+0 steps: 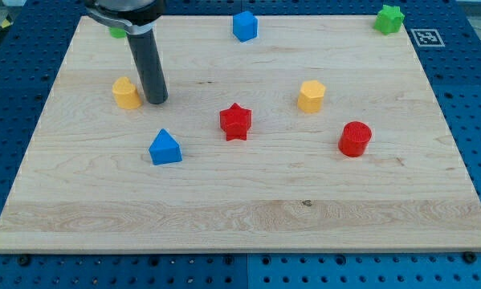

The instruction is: Put the yellow heart at the center left of the board

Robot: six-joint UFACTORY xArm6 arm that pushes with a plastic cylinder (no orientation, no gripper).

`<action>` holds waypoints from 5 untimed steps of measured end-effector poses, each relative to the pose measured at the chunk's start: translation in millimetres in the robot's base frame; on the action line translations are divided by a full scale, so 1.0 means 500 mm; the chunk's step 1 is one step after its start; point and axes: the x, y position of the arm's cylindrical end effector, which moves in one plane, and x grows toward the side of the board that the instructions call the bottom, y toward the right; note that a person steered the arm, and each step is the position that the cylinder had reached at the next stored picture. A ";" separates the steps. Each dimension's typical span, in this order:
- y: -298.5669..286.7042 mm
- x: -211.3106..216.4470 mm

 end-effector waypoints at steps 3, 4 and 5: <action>-0.095 -0.005; -0.095 -0.007; -0.106 -0.007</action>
